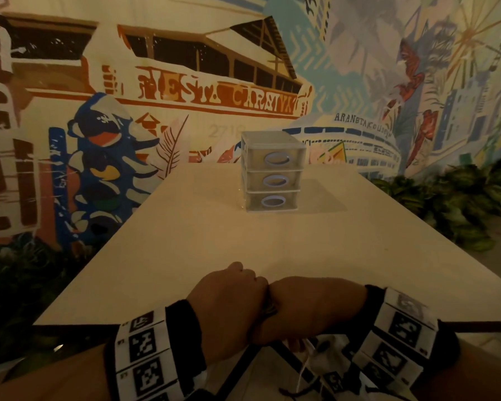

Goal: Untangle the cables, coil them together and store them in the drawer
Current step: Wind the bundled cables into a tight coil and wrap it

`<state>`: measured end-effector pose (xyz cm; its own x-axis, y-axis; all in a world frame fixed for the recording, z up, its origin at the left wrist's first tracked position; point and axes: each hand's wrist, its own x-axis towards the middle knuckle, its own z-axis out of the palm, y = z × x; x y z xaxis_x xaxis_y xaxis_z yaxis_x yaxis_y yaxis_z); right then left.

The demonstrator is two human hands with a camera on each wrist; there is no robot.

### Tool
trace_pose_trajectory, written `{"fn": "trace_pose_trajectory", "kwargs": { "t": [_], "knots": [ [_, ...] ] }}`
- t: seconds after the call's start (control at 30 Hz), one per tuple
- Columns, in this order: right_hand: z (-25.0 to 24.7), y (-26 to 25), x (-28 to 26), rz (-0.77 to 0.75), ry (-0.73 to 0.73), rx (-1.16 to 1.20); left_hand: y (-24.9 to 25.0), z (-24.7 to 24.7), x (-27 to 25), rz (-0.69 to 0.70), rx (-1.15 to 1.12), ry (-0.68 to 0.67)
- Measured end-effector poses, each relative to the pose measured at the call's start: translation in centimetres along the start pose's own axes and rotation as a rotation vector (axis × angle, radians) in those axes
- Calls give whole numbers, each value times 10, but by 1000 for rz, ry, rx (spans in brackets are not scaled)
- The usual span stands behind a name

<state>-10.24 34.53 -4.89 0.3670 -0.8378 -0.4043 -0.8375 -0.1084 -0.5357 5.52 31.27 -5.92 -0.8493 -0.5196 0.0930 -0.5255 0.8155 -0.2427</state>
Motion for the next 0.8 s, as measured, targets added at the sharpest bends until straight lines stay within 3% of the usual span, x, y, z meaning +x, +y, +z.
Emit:
{"fn": "trace_pose_trajectory", "kwargs": {
  "t": [0.13,0.27,0.33,0.43,0.5,0.57,0.67,0.8],
  "knots": [
    [-10,-2,-5,59,-5,-36,-7,-3,-3,-77,-23,88],
    [-9,-7,2,68,25,-118,-5,-1,-1,-85,20,21],
    [-6,-12,9,40,102,-163,-8,-7,1,-44,52,-86],
    [-2,-17,13,15,227,-240,-16,3,6,-32,43,48],
    [1,-16,15,-4,276,-267,-10,-8,6,-37,72,-88],
    [6,-16,15,-17,285,-277,-12,-5,10,-127,49,-147],
    [9,-16,10,-46,304,-274,-19,-14,-1,-111,-37,24],
    [2,-10,0,-44,386,-85,-36,-4,-2,-7,-229,242]
  ]
}}
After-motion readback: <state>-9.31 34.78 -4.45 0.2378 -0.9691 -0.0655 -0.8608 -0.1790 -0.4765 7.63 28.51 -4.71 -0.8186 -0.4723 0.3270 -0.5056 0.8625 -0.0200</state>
